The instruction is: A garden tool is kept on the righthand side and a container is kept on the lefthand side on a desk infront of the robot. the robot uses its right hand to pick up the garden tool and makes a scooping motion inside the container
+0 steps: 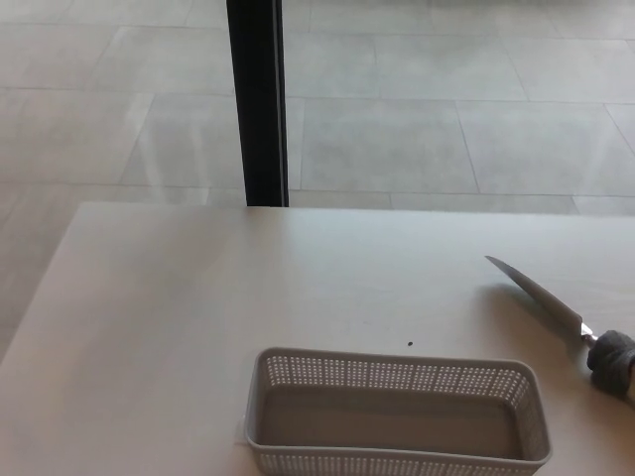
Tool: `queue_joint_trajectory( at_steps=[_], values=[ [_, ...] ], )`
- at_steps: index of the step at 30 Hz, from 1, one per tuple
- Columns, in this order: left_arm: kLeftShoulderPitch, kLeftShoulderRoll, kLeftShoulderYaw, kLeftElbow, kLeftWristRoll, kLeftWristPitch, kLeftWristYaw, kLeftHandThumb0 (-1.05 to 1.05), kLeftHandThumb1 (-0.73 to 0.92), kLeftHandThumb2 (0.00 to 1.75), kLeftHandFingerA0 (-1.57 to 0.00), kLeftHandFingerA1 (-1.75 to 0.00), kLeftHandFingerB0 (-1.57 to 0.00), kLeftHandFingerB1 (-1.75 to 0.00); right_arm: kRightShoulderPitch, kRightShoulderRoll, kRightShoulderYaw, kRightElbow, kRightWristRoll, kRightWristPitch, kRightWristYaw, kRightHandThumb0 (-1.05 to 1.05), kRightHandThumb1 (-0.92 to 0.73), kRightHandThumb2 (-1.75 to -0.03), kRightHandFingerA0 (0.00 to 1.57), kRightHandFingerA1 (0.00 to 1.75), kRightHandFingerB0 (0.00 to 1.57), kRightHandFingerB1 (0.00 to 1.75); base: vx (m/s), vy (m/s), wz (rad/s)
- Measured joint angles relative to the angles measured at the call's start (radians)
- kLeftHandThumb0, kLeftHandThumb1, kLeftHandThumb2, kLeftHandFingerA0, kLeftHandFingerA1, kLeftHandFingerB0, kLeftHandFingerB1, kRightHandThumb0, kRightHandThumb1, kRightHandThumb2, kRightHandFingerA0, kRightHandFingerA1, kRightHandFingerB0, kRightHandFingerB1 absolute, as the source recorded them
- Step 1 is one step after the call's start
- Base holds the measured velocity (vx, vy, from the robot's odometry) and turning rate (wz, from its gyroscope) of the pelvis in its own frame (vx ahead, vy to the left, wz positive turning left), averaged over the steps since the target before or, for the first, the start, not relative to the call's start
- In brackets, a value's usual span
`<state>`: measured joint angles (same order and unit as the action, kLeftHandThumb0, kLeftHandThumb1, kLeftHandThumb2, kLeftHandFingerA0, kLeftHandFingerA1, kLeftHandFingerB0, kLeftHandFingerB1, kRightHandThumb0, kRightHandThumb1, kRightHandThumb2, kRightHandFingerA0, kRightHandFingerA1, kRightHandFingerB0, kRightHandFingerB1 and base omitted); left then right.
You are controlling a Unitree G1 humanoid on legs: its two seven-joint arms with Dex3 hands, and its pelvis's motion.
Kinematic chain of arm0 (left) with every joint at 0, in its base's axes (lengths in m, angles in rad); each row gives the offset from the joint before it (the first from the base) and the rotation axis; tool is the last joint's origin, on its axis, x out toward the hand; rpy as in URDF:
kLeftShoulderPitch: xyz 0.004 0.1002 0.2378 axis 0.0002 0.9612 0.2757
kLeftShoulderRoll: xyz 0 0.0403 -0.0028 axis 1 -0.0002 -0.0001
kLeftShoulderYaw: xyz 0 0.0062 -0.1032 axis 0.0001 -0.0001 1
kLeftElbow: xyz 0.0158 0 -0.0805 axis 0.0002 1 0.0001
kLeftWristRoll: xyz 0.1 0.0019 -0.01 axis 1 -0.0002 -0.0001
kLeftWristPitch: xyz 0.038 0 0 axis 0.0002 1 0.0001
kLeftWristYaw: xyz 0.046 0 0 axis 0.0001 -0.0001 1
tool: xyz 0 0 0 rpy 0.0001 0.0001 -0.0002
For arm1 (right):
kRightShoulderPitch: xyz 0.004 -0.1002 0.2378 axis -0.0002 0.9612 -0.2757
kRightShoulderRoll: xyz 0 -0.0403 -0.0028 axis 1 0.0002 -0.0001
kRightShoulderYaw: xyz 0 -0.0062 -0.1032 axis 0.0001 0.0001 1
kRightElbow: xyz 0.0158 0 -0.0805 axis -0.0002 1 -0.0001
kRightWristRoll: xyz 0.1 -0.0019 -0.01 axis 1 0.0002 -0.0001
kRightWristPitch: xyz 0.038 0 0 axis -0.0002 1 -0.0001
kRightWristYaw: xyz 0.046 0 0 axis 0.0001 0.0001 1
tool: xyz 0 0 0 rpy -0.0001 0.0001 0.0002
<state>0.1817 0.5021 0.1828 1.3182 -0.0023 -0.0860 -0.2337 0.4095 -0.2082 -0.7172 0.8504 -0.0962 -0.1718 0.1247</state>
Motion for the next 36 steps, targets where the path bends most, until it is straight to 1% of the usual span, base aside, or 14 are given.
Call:
queue_joint_trajectory(
  at_steps=[3,4,6,8,12,13,23,24,25,27,29,31,34,36],
  values=[
    [-0.004,0.001,-0.001,0.0,0.0,0.0,0.0,-0.47,-0.08,1.22,-0.91,-1.04,-0.79,-0.95,0.011,-0.008,0.035,-0.002,0.011,-0.027,-0.014,-0.54,-0.63,-0.59,0.53,0.75,0.49,0.58,0.0,0.0,0.0],
    [-0.004,0.001,-0.001,0.0,0.0,0.0,0.0,-0.51,-0.02,1.11,-0.93,-1.01,-0.81,-0.93,0.013,-0.011,0.042,-0.002,0.014,-0.031,-0.016,-0.55,-0.64,-0.59,0.52,0.74,0.49,0.57,0.0,0.0,0.0],
    [-0.004,0.002,-0.002,0.0,0.001,0.0,0.001,-0.54,-0.01,1.1,-0.95,-1.02,-0.81,-0.93,0.015,-0.021,0.062,0.003,0.021,-0.04,-0.021,-0.54,-0.65,-0.59,0.61,0.79,0.5,0.55,0.0,0.0,0.0],
    [-0.004,0.002,-0.004,0.001,0.001,0.0,0.002,-0.55,-0.01,1.09,-0.92,-1.02,-0.81,-0.93,0.022,-0.029,0.08,0.001,0.03,-0.049,-0.023,-0.53,-0.64,-0.6,0.51,0.77,0.51,0.56,0.0,0.0,0.0],
    [-0.002,0.002,-0.006,0.005,0.001,0.001,0.006,-0.53,-0.02,1.12,-0.92,-1.03,-0.8,-0.94,0.036,-0.038,0.109,-0.002,0.043,-0.053,-0.024,-0.56,-0.64,-0.59,0.49,0.78,0.53,0.58,0.0,0.0,0.0],
    [-0.003,0.002,-0.006,0.005,0.001,0.001,0.006,-0.47,-0.08,1.22,-0.9,-1.06,-0.79,-0.96,0.037,-0.04,0.116,-0.002,0.044,-0.053,-0.025,-0.56,-0.64,-0.59,0.51,0.76,0.54,0.57,0.0,0.0,0.0],
    [0.002,0.002,-0.011,0.006,0.003,0.0,0.012,-0.58,-0.08,1.18,-0.94,-1.05,-0.82,-0.97,0.043,-0.085,0.208,0.051,0.056,-0.09,-0.032,-0.57,-0.62,-0.59,0.5,0.71,0.54,0.55,0.0,0.0,0.0],
    [0.004,0.002,-0.011,0.006,0.003,0.0,0.012,-0.6,-0.04,1.14,-0.93,-1.04,-0.8,-0.95,0.042,-0.089,0.211,0.063,0.059,-0.094,-0.033,-0.56,-0.62,-0.59,0.5,0.7,0.55,0.54,0.0,0.0,0.0],
    [0.007,0.002,-0.01,0.006,0.003,0.0,0.011,-0.57,-0.06,1.25,-0.84,-1.08,-0.71,-0.98,0.041,-0.092,0.214,0.071,0.061,-0.097,-0.033,-0.54,-0.61,-0.58,0.52,0.71,0.57,0.54,0.0,0.0,0.0],
    [0.009,0.003,-0.014,0.005,0.004,0.0,0.012,-0.62,0.08,1.11,-0.93,-1.05,-0.72,-0.92,0.039,-0.098,0.226,0.088,0.064,-0.107,-0.04,-0.54,-0.63,-0.59,0.52,0.72,0.56,0.55,0.0,0.0,0.0],
    [0.01,0.003,-0.022,0.003,0.01,0.0,0.013,-0.57,-0.04,1.21,-0.86,-1.05,-0.75,-0.95,0.04,-0.1,0.235,0.09,0.066,-0.113,-0.045,-0.55,-0.64,-0.59,0.51,0.69,0.55,0.55,0.0,0.0,0.0],
    [0.01,0.003,-0.023,0.002,0.013,0.0,0.015,-0.51,-0.01,1.17,-0.82,-1.02,-0.75,-0.95,0.04,-0.103,0.243,0.092,0.066,-0.12,-0.048,-0.54,-0.62,-0.59,0.52,0.72,0.55,0.55,0.0,0.0,0.0],
    [0.007,0.003,-0.016,0.003,0.013,0.001,0.014,-0.46,-0.07,1.24,-0.88,-1.06,-0.76,-0.96,0.039,-0.106,0.253,0.092,0.069,-0.128,-0.053,-0.56,-0.64,-0.58,0.5,0.71,0.55,0.56,0.0,0.0,0.0],
    [0.006,0.003,-0.013,0.003,0.013,0.002,0.013,-0.54,-0.03,1.13,-0.93,-1.01,-0.85,-0.94,0.039,-0.107,0.262,0.093,0.069,-0.131,-0.056,-0.56,-0.63,-0.58,0.46,0.71,0.58,0.55,0.0,0.0,0.0]
  ],
)
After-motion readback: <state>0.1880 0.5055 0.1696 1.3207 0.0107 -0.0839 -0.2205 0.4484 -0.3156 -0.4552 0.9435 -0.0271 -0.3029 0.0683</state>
